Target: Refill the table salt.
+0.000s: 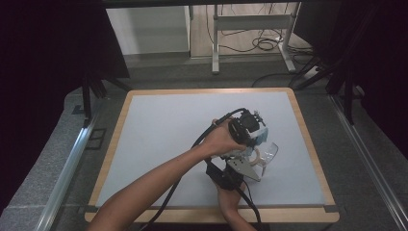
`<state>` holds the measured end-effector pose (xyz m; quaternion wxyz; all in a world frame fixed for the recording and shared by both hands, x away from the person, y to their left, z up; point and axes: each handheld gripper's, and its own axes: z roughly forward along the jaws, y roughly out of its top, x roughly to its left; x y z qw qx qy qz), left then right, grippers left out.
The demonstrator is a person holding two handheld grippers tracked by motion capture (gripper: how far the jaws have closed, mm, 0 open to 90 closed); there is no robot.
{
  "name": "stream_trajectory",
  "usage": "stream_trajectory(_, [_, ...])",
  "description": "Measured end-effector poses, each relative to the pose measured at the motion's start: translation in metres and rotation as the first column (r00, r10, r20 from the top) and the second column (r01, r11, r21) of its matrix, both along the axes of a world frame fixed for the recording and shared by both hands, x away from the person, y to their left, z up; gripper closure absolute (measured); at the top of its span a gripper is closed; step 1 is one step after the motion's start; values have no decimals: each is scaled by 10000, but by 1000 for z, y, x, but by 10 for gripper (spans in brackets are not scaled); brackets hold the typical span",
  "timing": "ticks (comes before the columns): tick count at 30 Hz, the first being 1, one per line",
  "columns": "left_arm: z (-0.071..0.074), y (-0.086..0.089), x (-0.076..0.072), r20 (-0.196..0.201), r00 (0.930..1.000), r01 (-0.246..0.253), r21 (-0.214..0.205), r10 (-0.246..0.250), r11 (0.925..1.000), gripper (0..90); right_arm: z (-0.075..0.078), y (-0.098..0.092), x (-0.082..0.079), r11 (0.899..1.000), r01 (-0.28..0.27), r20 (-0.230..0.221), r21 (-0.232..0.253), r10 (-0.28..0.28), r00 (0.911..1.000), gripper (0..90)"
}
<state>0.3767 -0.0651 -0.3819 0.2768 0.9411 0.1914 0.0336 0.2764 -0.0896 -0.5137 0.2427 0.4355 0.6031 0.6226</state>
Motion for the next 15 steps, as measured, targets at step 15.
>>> stream_trajectory(15, [0, 1, 0, -34, 10000, 31, 0, -31, 10000, 900, 1, 0, 1, 9999, -39, -94, 132, 40, 9999, 460])
